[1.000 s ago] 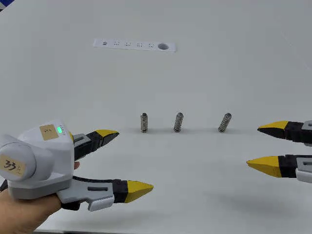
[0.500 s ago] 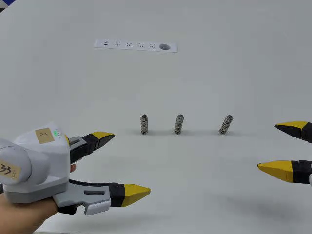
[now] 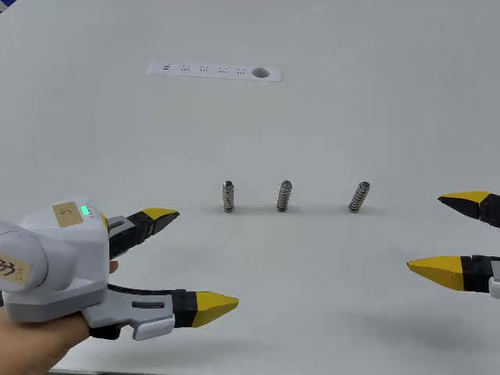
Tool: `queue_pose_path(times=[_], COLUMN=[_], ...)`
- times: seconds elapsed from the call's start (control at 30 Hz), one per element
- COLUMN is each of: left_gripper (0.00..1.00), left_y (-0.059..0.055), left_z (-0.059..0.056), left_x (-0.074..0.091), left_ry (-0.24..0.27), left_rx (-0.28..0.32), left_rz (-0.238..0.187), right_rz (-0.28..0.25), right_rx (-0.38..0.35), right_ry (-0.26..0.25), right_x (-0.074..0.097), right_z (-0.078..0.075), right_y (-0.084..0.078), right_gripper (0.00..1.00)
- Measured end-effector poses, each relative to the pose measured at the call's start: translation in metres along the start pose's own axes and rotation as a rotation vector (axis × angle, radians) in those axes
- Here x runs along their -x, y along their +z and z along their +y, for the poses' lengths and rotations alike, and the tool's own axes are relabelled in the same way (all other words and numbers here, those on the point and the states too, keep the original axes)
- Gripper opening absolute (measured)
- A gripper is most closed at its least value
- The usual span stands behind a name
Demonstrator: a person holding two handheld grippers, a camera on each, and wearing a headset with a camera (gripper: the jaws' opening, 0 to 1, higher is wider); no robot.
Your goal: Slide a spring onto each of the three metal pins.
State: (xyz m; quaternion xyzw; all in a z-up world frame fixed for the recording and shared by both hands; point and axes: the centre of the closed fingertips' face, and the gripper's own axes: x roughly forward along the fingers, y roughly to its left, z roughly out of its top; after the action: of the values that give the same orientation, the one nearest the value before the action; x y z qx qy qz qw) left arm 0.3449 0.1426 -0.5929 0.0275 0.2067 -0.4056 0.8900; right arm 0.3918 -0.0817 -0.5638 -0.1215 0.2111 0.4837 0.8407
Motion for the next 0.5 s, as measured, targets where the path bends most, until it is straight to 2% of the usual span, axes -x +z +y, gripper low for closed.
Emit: queue_pose_path(times=[0.5], left_gripper=[0.88], left_y=[0.0004], left_z=[0.0046], left_x=[-0.0004], left_ry=[0.008], left_rx=[0.004], left_rz=[-0.002], right_rz=[-0.001], right_rx=[-0.027], right_ry=[-0.014], right_x=[0.002], right_z=[-0.0017], right_y=[-0.0038], right_gripper=[0.69])
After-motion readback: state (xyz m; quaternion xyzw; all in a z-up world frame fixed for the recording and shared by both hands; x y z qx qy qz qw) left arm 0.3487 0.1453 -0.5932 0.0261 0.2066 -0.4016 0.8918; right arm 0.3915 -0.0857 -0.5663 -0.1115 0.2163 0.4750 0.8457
